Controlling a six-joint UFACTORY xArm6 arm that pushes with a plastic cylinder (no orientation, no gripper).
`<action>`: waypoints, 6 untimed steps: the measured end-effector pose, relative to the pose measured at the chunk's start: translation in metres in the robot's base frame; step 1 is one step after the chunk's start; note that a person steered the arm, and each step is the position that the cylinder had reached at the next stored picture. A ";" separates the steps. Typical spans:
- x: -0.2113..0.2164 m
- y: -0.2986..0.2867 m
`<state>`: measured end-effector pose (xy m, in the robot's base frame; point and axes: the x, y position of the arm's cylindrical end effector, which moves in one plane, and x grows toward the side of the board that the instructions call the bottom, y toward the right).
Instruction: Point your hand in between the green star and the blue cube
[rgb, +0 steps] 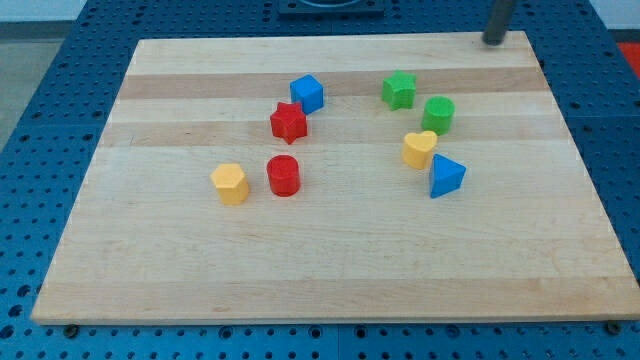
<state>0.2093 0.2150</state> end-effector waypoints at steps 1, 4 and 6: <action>0.004 -0.062; 0.040 -0.172; 0.090 -0.179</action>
